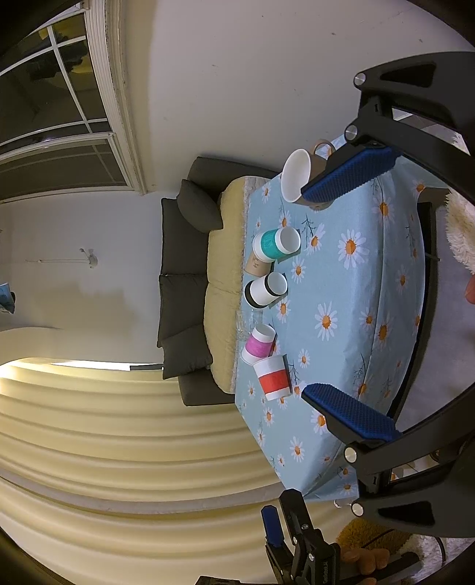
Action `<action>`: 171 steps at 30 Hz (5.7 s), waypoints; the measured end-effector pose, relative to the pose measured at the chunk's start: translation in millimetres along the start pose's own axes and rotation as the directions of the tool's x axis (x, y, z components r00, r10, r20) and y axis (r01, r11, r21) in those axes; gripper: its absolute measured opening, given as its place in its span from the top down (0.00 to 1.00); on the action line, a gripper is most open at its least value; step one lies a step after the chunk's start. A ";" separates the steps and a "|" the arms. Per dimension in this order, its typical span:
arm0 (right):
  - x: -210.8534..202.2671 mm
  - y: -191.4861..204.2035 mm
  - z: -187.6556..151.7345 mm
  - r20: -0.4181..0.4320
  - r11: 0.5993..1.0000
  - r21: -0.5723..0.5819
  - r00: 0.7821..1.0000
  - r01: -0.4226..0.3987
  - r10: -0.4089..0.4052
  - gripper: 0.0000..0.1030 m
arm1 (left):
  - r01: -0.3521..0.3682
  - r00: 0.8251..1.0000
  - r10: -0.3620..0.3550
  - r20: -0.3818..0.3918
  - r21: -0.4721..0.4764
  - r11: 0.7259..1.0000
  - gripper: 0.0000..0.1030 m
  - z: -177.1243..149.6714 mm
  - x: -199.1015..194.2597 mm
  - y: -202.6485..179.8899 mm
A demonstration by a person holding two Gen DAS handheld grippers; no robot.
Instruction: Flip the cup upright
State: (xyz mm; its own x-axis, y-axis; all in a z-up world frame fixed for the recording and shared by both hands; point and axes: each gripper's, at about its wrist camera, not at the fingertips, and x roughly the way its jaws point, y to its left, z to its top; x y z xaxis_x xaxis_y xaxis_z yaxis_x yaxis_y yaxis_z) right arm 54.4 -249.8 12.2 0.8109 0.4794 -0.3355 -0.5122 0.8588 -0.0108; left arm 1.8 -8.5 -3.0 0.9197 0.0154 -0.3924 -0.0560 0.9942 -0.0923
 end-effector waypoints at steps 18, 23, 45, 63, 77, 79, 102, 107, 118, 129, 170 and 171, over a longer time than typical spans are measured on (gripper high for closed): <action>0.8 0.9 -1.0 -0.012 1.000 -0.002 1.000 -0.002 0.001 0.05 | 0.006 1.000 -0.006 0.001 -0.001 1.000 0.06 -1.6 -0.5 -1.9; 0.1 2.9 -1.4 -0.017 1.000 -0.006 1.000 -0.005 0.005 0.05 | 0.007 1.000 -0.007 -0.001 -0.001 1.000 0.06 -2.2 -0.3 -2.5; 14.2 -6.2 10.4 -0.067 0.999 0.039 0.997 -0.026 0.029 0.05 | 0.014 0.998 -0.015 -0.059 -0.020 1.000 0.06 1.7 10.0 0.9; 133.6 -30.6 77.3 -0.276 0.982 -0.023 0.945 -0.187 0.174 0.05 | 0.164 0.974 -0.171 -0.150 -0.058 0.985 0.06 91.7 87.0 18.7; 268.2 -37.8 140.7 -0.557 0.801 -0.324 0.786 -0.504 0.269 0.05 | 0.262 0.943 -0.256 -0.212 0.001 0.965 0.06 148.7 195.7 32.3; 285.8 -35.9 143.0 -0.609 0.768 -0.337 0.748 -0.544 0.263 0.05 | 0.287 0.933 -0.280 -0.224 -0.003 0.958 0.06 150.7 209.2 33.5; 504.7 -34.7 96.9 -0.883 0.566 -0.439 0.450 -0.698 -0.131 0.25 | 0.429 0.862 -0.425 -0.276 -0.051 0.902 0.06 115.4 280.5 38.9; 521.4 -34.1 80.7 -0.898 0.567 -0.420 0.413 -0.708 -0.150 0.25 | 0.401 0.873 -0.409 -0.266 -0.087 0.912 0.06 116.7 283.0 52.3; 544.7 -44.7 57.4 -0.903 0.556 -0.423 0.381 -0.716 -0.198 0.41 | 0.378 0.879 -0.384 -0.282 -0.078 0.923 0.06 111.1 286.4 58.1; 530.7 -47.7 90.2 -0.880 0.577 -0.457 0.438 -0.678 -0.183 0.42 | 0.362 0.886 -0.367 -0.284 -0.072 0.929 0.06 108.4 284.6 55.6; 369.3 17.2 46.1 -0.772 0.882 0.430 0.428 -0.191 0.469 0.42 | 0.285 0.843 -0.298 -0.449 -0.099 0.953 0.06 70.0 187.1 92.3; 369.6 17.3 40.8 -0.760 0.868 0.456 0.423 -0.194 0.494 0.42 | 0.285 0.836 -0.307 -0.455 -0.118 0.951 0.06 67.9 189.3 94.6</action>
State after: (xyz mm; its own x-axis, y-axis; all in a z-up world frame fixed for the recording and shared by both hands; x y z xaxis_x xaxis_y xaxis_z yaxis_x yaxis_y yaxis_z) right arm 356.8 -50.5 -73.6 -0.1246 0.4896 -0.8630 -0.4727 0.7355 0.4855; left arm 197.0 95.7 -23.8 0.6090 -0.3407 -0.7163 0.1629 0.9375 -0.3074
